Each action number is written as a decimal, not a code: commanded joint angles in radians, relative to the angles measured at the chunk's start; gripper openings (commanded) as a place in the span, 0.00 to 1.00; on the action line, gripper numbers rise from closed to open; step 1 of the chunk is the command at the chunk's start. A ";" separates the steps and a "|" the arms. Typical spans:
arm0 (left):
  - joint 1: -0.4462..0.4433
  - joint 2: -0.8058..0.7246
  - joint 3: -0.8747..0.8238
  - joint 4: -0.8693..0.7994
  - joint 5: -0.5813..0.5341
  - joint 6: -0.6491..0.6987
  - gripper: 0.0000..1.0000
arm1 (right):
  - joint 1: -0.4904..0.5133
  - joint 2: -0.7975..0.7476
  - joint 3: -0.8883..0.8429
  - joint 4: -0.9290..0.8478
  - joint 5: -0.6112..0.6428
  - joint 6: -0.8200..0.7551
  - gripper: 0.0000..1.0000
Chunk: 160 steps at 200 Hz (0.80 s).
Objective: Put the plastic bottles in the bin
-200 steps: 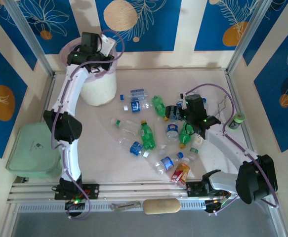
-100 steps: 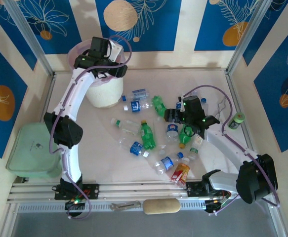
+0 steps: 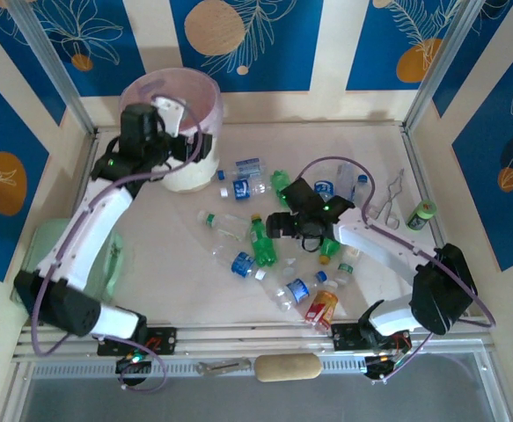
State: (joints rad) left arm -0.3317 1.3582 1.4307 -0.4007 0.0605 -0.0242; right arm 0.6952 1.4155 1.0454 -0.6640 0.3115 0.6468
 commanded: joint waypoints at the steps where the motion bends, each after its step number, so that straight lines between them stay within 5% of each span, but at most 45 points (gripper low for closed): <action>1: 0.000 -0.122 -0.181 0.172 0.057 -0.120 1.00 | 0.011 0.066 0.048 -0.078 0.049 0.071 0.87; 72: -0.001 -0.436 -0.598 0.149 -0.027 -0.331 1.00 | 0.008 0.306 0.169 -0.038 0.097 0.065 0.82; 160: 0.000 -0.302 -0.665 0.206 0.030 -0.459 1.00 | -0.008 0.425 0.204 0.002 0.156 0.060 0.73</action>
State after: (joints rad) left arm -0.3317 1.0302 0.7654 -0.2394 0.0593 -0.4316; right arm 0.6933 1.8114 1.2400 -0.6689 0.4377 0.6891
